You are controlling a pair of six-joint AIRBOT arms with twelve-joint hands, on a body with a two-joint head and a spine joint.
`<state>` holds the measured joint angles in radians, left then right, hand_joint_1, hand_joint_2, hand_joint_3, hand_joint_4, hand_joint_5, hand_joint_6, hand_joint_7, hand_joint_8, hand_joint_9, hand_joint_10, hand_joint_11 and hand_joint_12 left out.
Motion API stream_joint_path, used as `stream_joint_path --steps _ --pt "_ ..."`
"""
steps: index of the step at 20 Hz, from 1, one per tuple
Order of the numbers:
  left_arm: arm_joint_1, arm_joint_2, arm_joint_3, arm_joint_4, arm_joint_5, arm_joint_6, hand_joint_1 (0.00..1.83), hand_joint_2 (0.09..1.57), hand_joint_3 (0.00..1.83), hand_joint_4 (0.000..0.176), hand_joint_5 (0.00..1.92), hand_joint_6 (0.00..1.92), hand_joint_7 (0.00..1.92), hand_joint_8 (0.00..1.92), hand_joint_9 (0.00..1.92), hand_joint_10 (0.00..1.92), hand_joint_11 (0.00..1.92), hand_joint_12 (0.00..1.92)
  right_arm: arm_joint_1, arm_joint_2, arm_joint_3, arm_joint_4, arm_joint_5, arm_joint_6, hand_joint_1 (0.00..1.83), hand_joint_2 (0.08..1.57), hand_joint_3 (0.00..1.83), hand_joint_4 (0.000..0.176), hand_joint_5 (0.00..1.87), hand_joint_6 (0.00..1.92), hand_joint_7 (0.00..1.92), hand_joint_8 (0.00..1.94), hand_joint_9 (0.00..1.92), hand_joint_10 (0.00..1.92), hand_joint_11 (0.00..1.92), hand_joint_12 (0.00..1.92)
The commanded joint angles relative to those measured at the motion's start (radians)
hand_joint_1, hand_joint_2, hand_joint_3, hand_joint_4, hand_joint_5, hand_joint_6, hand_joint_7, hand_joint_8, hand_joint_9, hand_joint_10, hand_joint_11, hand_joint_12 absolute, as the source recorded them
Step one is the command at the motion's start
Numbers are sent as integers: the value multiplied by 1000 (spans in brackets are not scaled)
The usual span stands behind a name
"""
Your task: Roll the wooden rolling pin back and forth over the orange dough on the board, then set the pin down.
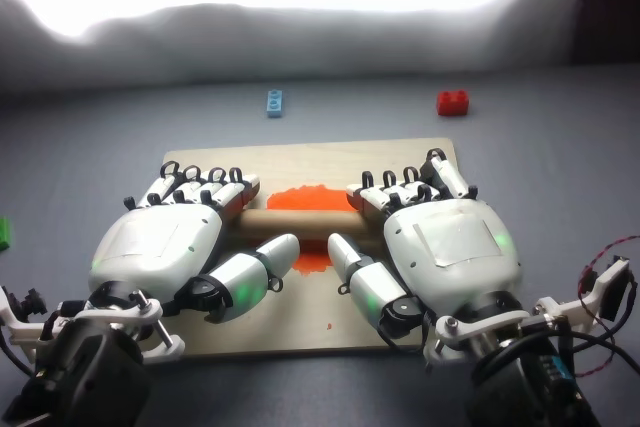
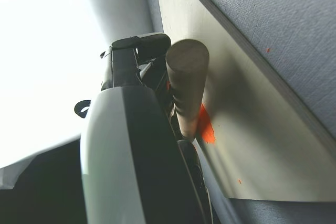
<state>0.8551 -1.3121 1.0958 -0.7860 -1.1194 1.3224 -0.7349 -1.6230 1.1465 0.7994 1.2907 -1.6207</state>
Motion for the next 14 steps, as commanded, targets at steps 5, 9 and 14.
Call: stream_joint_path --steps 5,9,14 --pt "17 3 -22 10 -47 6 0 1333 0 0 288 1 358 0 249 0 0 412 -6 7 -14 -74 102 -2 0 1479 0 0 526 42 611 8 540 109 0 1277" --pt "18 3 -28 10 -49 13 0 1332 0 0 292 2 367 2 264 4 0 431 -16 10 -29 -74 104 -3 0 1482 1 0 529 41 614 8 540 108 0 1271" --pt "15 8 -32 14 -52 11 0 1336 1 0 287 0 370 2 259 1 0 411 -25 12 -45 -74 107 -9 0 1479 0 0 530 38 616 7 550 111 0 1280"
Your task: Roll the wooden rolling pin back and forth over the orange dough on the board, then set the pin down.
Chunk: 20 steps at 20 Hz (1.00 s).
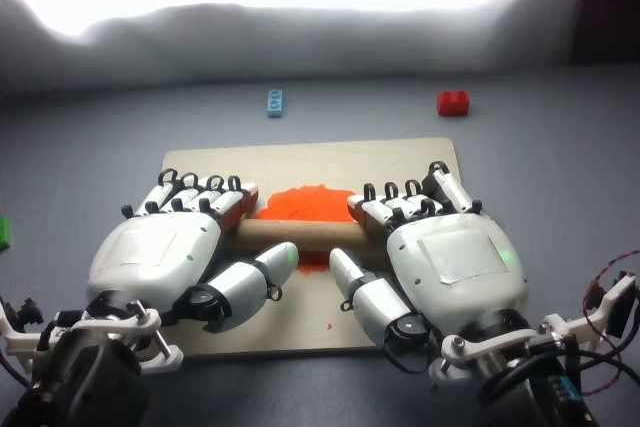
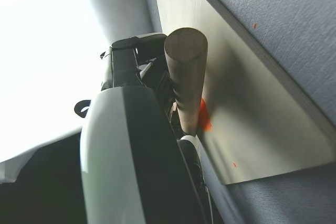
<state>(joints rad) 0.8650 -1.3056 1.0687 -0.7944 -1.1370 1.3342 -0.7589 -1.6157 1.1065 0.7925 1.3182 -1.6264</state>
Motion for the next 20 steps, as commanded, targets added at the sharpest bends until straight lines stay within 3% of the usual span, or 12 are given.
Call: stream_joint_path --steps 1,20 --pt "6 1 -7 22 -37 0 0 1336 1 0 287 0 370 1 259 1 0 410 -1 5 -6 -67 81 -4 0 1479 0 0 530 38 616 7 550 111 0 1281" --pt "10 27 -56 25 -69 25 0 1336 1 0 286 0 370 1 259 1 0 408 -10 15 -40 -82 101 -16 0 1479 0 0 533 32 617 5 552 107 0 1286"
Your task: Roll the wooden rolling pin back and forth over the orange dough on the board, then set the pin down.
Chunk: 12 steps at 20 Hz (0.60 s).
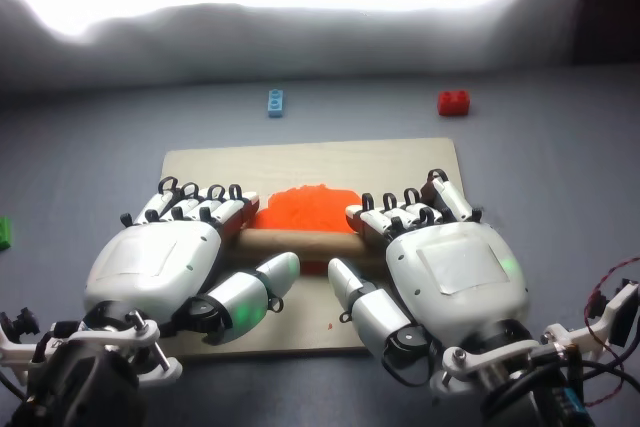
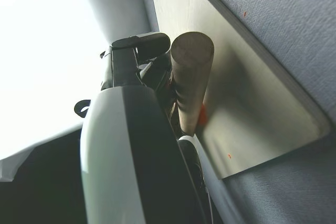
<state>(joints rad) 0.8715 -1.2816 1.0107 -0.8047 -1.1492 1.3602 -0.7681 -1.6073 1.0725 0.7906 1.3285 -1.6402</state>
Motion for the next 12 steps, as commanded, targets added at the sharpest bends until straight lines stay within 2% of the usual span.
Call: stream_joint_path --steps 1,12 --pt "6 7 -3 38 -57 -1 0 1336 1 0 286 0 370 1 259 1 0 408 -3 8 -8 -84 92 -3 0 1479 0 0 533 32 618 5 552 107 0 1286" --pt "23 27 -41 39 -78 5 0 1336 1 0 286 0 370 1 259 1 0 408 -12 13 -30 -101 104 -5 0 1479 0 0 534 29 618 4 553 105 0 1286"
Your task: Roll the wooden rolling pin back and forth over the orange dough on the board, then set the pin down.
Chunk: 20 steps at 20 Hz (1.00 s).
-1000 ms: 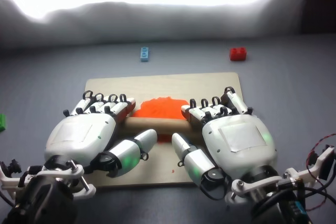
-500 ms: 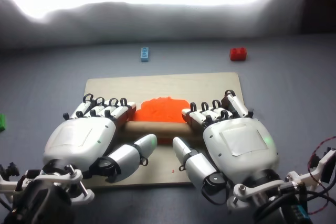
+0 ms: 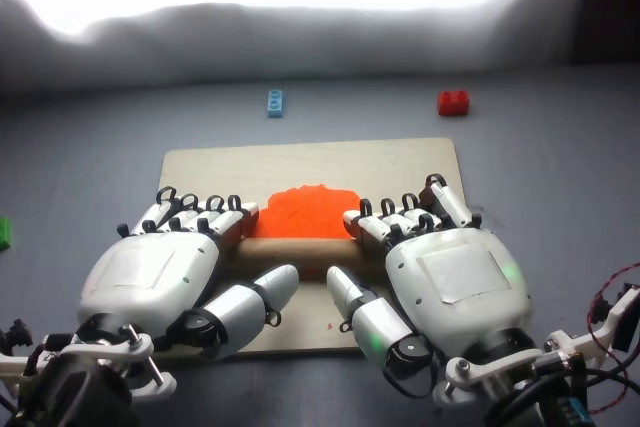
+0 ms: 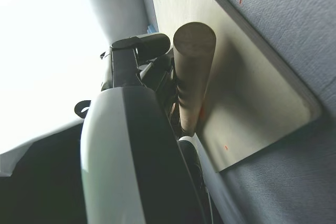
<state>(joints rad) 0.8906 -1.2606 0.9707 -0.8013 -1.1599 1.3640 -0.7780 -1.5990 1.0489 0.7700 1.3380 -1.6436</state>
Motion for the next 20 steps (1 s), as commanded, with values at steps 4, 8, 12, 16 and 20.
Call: stream_joint_path --steps 4,8,12,16,20 --pt "13 16 -14 35 -74 2 0 1336 0 0 286 0 370 0 259 0 0 408 -7 7 -12 -85 99 -3 0 1479 0 0 534 28 618 4 553 104 0 1286" --pt "16 26 -24 35 -79 2 0 1335 0 0 290 1 372 1 254 0 0 406 -15 8 -21 -102 103 -3 0 1479 0 0 533 24 612 1 547 99 0 1274" --pt "28 43 -45 36 -84 3 0 1337 1 0 291 1 374 1 265 5 0 407 -20 8 -26 -103 104 -5 0 1478 0 0 540 26 615 2 552 100 0 1272" --pt "38 44 -53 36 -89 5 0 1333 0 0 304 7 391 8 276 8 0 437 -21 8 -27 -107 103 -5 0 1479 0 0 534 20 614 1 548 95 0 1256" --pt "41 21 -39 35 -89 7 0 1335 0 0 299 3 381 2 266 2 0 409 -22 12 -27 -110 104 -5 0 1476 0 0 519 12 603 0 533 86 0 1220"
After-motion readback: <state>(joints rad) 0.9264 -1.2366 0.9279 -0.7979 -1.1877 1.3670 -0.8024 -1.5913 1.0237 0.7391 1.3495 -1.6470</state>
